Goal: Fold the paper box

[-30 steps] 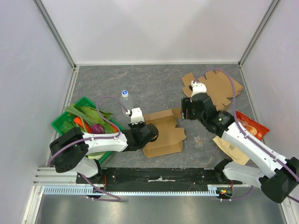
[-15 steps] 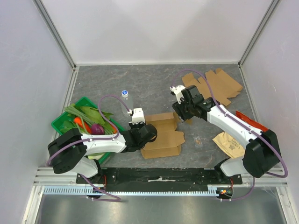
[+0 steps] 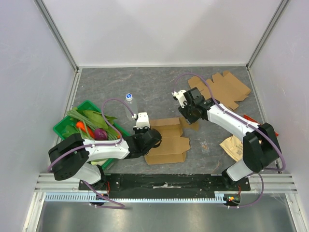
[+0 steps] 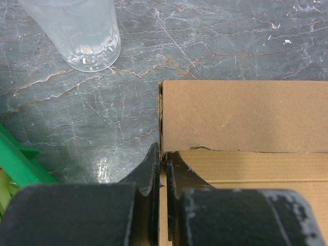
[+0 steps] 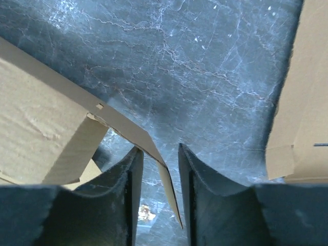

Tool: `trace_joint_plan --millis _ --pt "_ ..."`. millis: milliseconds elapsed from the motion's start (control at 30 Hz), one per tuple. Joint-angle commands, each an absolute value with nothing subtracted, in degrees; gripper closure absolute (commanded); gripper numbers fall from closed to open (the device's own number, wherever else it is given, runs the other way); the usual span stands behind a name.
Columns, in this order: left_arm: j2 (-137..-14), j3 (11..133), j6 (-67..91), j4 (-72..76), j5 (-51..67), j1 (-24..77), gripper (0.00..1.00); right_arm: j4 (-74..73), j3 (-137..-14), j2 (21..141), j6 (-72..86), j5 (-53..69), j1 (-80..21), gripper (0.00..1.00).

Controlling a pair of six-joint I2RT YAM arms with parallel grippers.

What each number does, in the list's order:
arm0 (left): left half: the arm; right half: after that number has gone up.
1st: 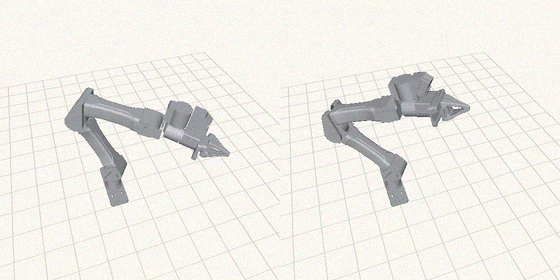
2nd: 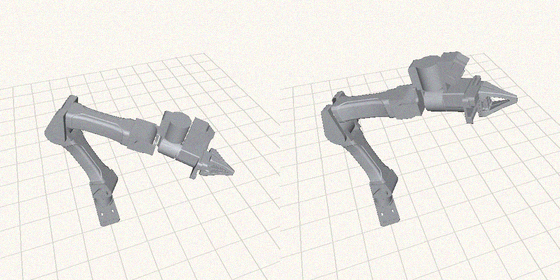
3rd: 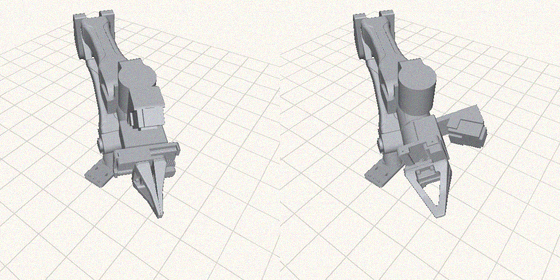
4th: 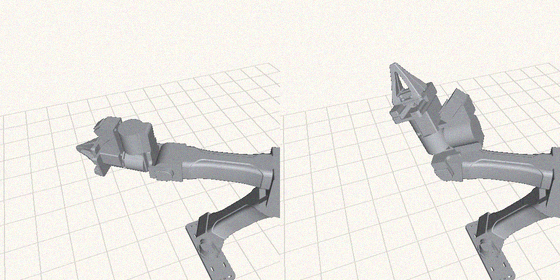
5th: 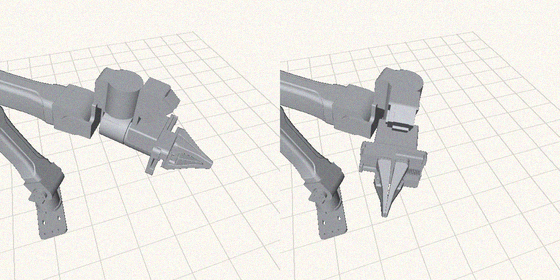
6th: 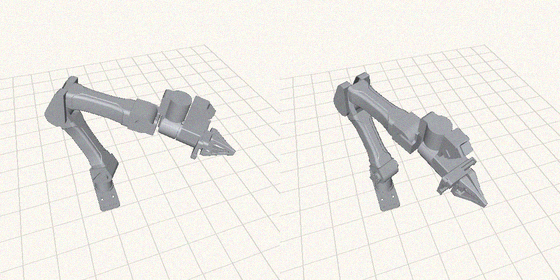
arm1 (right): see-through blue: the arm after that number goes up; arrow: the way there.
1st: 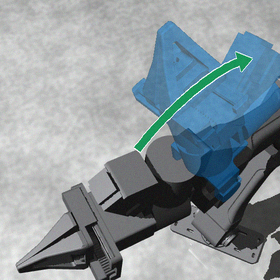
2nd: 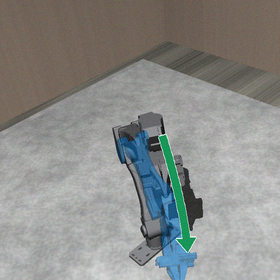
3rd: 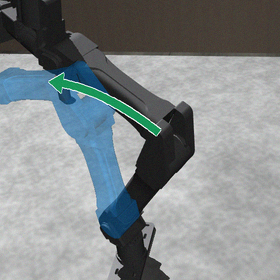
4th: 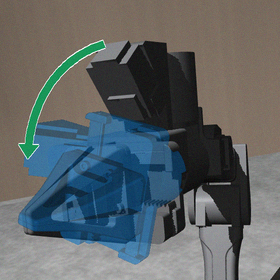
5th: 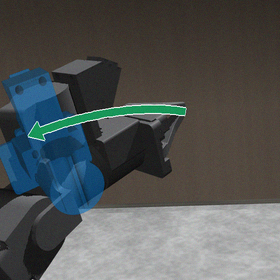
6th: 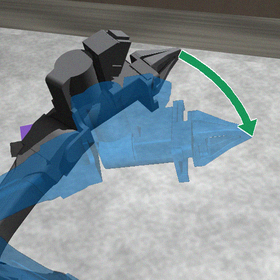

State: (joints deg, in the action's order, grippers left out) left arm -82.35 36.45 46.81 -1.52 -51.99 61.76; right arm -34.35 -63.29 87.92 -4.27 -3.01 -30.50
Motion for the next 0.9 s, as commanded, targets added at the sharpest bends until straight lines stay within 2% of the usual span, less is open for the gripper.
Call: trace_joint_plan --millis 0,100,167,233,367,533,633,800,867 --pt "-81.5 35.4 45.8 1.4 -53.1 61.9 0.98 -34.1 -66.3 89.0 -3.5 -0.1 -30.3 0.73" --pt "-81.6 35.8 45.9 1.7 -53.0 62.0 0.98 -35.6 -67.7 89.3 3.3 3.8 -30.5 0.94" --pt "-81.7 36.0 46.0 1.8 -53.0 62.0 0.98 -35.3 -68.0 88.5 11.5 3.5 -31.0 1.0" --pt "-81.9 36.2 46.1 2.3 -53.0 61.9 0.98 -35.6 -67.8 87.0 17.3 -1.4 -31.7 1.0" --pt "-83.4 37.5 45.8 2.6 -53.0 61.9 0.98 -32.1 -63.3 85.3 35.5 -0.4 -32.0 1.0" --pt "-84.5 38.6 45.8 2.6 -52.6 61.9 0.98 -23.5 -54.6 81.7 46.3 -4.6 -32.4 1.0" --pt "-84.6 38.3 46.0 2.5 -52.5 61.9 0.98 -20.1 -50.5 79.2 43.9 -7.5 -32.4 0.96" --pt "-83.6 36.9 45.7 3.0 -52.9 61.9 0.98 -18.5 -50.0 79.0 24.3 0.5 -32.5 0.79" --pt "-83.4 36.3 45.2 3.3 -53.3 61.9 0.98 -19.3 -49.9 78.1 20.9 4.2 -32.4 0.71"
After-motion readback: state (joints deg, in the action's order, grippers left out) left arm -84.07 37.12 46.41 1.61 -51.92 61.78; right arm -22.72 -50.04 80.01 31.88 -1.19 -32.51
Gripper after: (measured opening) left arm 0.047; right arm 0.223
